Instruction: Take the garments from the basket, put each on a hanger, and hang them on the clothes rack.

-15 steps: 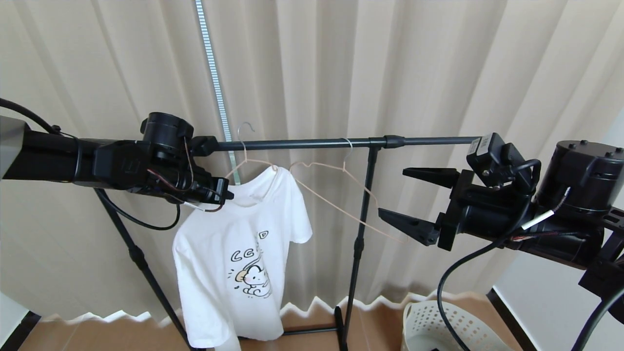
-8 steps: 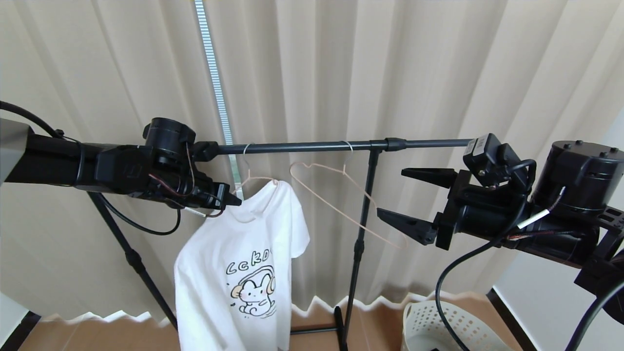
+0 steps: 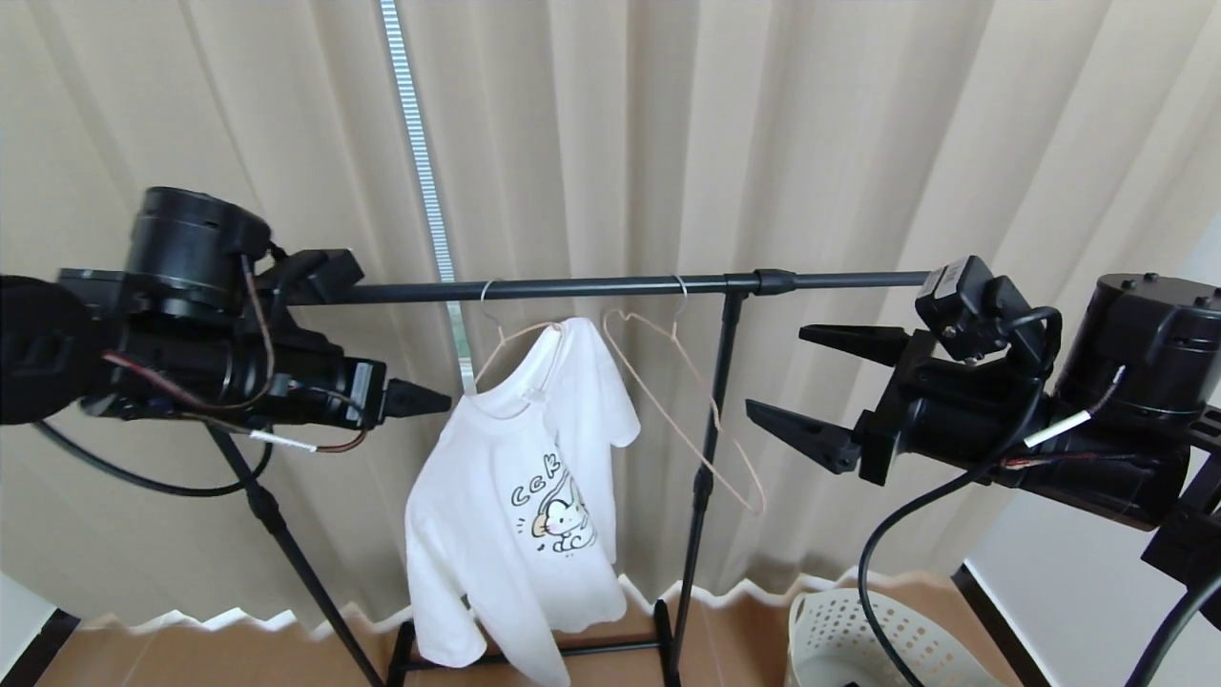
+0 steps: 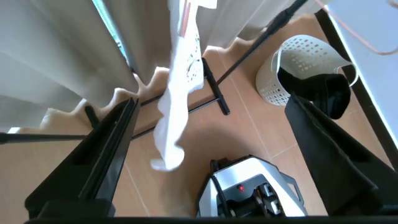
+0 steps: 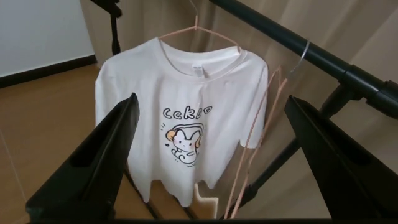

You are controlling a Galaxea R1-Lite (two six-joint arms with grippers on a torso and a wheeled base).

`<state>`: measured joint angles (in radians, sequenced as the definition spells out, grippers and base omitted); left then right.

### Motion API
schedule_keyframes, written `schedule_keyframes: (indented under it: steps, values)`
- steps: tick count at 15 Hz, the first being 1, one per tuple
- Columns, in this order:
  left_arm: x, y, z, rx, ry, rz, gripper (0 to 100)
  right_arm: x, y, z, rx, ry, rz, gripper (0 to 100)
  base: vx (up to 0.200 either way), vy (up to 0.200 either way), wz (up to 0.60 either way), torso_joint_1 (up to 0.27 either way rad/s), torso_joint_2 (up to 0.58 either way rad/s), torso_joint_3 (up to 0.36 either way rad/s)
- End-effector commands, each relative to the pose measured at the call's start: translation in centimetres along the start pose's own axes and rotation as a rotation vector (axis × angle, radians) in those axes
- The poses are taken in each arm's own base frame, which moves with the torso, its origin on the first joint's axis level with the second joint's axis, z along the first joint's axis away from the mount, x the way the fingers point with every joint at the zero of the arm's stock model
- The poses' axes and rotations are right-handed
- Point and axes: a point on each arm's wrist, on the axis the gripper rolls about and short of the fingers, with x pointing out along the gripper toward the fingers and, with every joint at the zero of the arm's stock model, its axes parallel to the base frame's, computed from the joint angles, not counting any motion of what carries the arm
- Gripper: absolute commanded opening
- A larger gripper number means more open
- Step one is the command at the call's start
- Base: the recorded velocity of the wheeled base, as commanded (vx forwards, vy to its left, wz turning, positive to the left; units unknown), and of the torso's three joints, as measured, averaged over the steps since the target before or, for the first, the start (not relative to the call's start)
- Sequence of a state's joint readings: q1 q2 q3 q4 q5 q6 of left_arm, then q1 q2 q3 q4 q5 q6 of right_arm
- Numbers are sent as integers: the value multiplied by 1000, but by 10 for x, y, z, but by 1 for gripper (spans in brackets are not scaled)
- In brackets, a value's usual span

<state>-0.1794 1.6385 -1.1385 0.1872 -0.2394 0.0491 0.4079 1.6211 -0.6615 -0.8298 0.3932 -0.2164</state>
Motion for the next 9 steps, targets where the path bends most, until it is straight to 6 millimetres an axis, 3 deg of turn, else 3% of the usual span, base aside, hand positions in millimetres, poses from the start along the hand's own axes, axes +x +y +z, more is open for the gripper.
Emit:
schedule_keyframes:
  steps: [1,2,3,4,7,8,9]
  values:
    - [-96,-27,-63,44,-112,0,100,-15,0,13,-4,23,-159,100,0,0,0,0,0,0]
    - [-111,-32,-85,50,-125,-3,100,-29,1,23,5,70,-290,100,0,0,0,0,0,0]
    - [-115,-33,-93,53,-131,-4,100,-36,2,26,11,87,-327,100,0,0,0,0,0,0]
    - [-130,-38,-122,58,-154,-3,100,-72,14,34,91,137,-431,100,0,0,0,0,0,0]
    - [-144,-44,-164,70,-186,-2,100,-136,46,22,185,115,-440,100,0,0,0,0,0,0]
    - [-151,-48,-183,103,-220,-29,100,-163,60,2,190,152,-448,100,0,0,0,0,0,0]
    - [-154,-50,-196,108,-234,-38,100,-175,67,-14,192,217,-492,100,0,0,0,0,0,0]
